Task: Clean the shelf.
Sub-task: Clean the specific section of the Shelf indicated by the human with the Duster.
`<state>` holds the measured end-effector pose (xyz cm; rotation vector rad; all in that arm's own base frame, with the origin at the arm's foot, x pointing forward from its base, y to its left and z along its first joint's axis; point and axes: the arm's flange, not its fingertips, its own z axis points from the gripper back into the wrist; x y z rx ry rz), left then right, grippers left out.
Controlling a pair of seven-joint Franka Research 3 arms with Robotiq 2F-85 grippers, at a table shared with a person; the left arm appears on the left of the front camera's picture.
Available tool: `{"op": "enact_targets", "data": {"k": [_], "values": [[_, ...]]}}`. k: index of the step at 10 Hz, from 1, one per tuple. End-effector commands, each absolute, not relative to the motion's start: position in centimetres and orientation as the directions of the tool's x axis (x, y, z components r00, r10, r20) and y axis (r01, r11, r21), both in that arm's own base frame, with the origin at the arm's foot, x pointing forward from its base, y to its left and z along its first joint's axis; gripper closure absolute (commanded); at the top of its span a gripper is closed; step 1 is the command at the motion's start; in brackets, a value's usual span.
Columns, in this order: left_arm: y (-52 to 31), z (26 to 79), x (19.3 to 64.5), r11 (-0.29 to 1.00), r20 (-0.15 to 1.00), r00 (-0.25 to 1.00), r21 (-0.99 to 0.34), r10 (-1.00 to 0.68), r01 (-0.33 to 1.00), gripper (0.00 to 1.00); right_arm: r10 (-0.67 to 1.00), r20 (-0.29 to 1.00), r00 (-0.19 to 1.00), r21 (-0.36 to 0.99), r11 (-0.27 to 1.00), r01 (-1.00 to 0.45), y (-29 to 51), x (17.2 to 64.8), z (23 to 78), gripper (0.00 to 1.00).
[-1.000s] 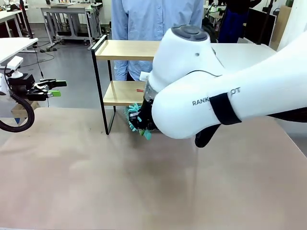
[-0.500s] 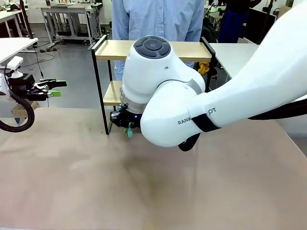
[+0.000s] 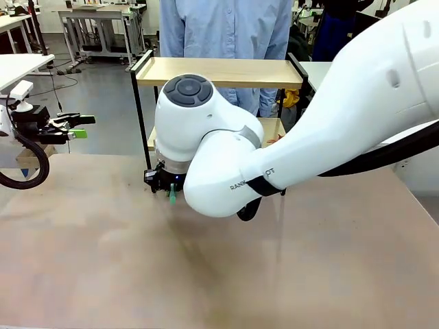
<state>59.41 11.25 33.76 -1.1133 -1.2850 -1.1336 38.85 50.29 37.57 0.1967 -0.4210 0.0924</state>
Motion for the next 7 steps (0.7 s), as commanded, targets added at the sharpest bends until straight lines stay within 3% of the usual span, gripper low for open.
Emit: {"op": "enact_targets", "data": {"k": [1,3,4,7], "values": [[11.3,34.1,59.3,0.121,1.0,-0.023,0.022,0.006,0.992,0.0,0.024,0.377,0.926,0.172,0.98,-0.096,51.9,39.1,36.4,0.87],[11.3,34.1,59.3,0.121,1.0,-0.023,0.022,0.006,0.992,0.0,0.068,0.288,0.955,0.174,0.977,-0.122,51.8,38.7,36.3,0.87],[11.3,34.1,59.3,0.121,1.0,-0.023,0.022,0.006,0.992,0.0,0.045,0.374,0.926,0.173,0.978,-0.118,51.3,38.7,35.7,0.87],[11.3,34.1,59.3,0.121,1.0,-0.023,0.022,0.006,0.992,0.0,0.023,0.308,0.951,0.175,0.981,-0.081,49.5,38.8,35.2,0.87]]}}
